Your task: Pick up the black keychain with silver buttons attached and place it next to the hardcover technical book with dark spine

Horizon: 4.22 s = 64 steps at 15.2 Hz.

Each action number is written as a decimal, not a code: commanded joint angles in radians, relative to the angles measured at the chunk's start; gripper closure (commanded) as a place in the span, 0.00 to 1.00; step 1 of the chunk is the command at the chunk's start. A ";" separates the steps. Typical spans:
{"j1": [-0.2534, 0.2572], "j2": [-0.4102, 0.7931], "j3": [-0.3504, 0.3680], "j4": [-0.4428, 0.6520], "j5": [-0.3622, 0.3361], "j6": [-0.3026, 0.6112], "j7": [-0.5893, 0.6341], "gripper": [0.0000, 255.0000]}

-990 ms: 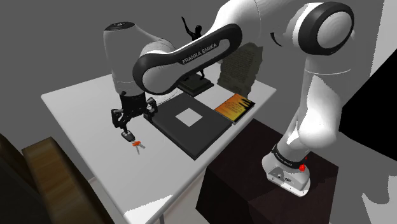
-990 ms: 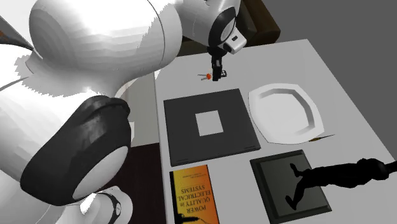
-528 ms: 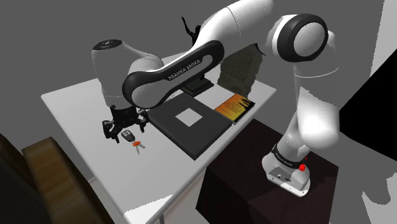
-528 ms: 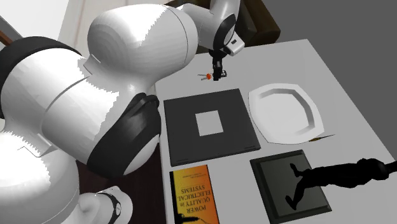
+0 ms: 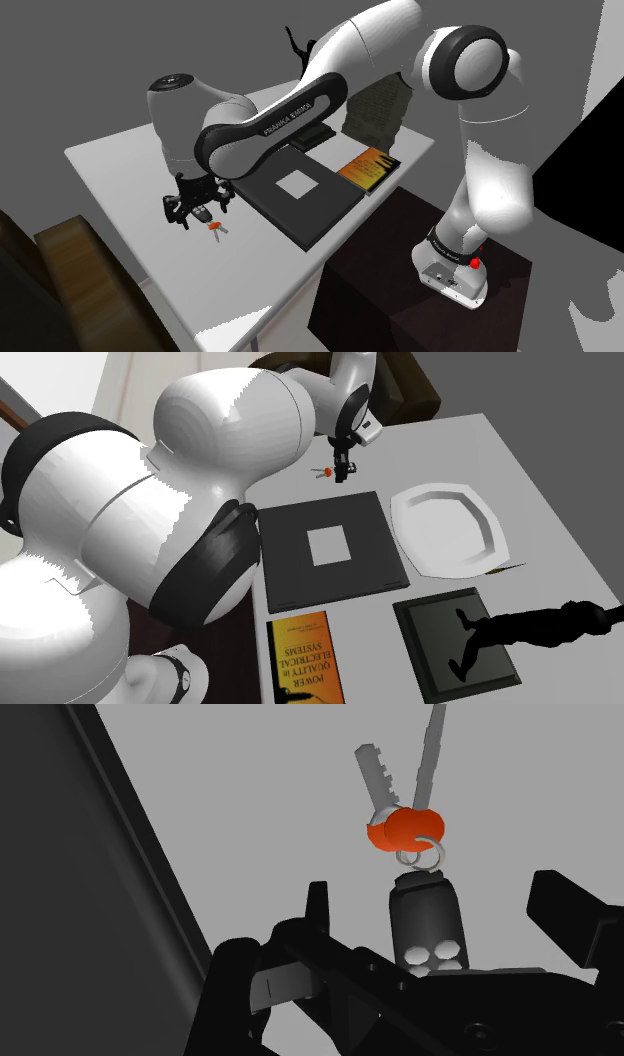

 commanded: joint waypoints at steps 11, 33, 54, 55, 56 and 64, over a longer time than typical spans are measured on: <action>0.004 0.000 0.001 -0.003 -0.001 0.002 0.006 1.00; -0.091 -0.186 0.040 -0.030 0.101 -0.134 -0.093 1.00; -0.405 -0.713 -0.142 -0.627 0.384 -0.006 -0.690 1.00; -0.415 -0.727 -0.158 -0.642 0.387 -0.006 -0.718 1.00; -0.424 -0.740 -0.174 -0.656 0.389 -0.006 -0.746 1.00; -0.508 -0.805 -0.307 -0.728 0.374 -0.008 -0.955 1.00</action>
